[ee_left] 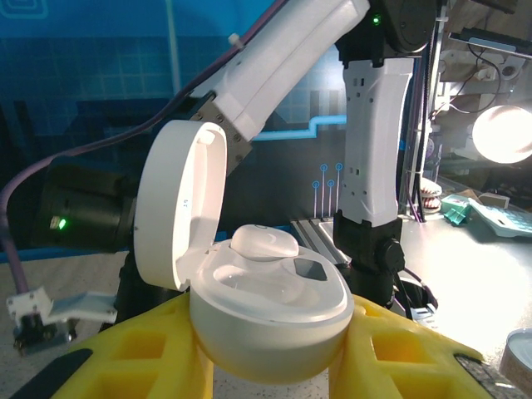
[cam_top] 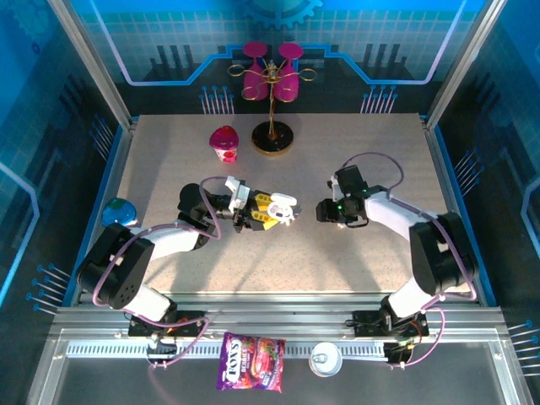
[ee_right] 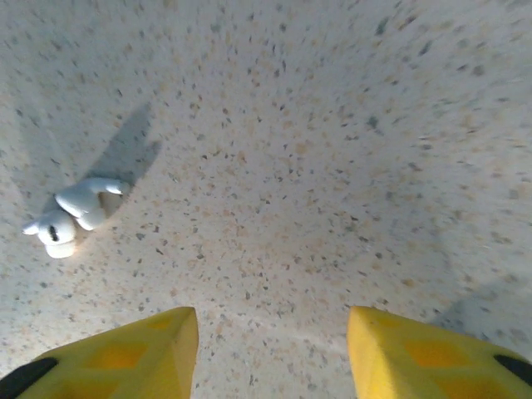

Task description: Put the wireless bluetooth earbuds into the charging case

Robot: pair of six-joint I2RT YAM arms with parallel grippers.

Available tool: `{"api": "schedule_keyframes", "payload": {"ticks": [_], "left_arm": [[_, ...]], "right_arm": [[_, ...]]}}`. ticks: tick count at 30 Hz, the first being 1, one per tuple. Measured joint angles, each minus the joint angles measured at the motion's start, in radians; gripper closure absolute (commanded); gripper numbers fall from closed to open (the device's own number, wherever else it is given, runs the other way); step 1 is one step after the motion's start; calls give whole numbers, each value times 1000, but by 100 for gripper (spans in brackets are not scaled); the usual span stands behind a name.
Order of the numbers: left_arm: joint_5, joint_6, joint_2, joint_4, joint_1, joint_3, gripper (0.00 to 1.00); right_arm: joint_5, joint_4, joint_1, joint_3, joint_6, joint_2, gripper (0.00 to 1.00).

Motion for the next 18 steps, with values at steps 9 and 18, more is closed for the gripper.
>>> {"api": "schedule_keyframes", "payload": {"ticks": [9, 18], "left_arm": [[3, 0, 5, 6, 0, 0, 75], [3, -3, 15, 6, 0, 4, 76]], "right_arm": [[7, 77, -172, -193, 230, -126, 55], [-207, 272, -274, -325, 426, -106, 63]]}}
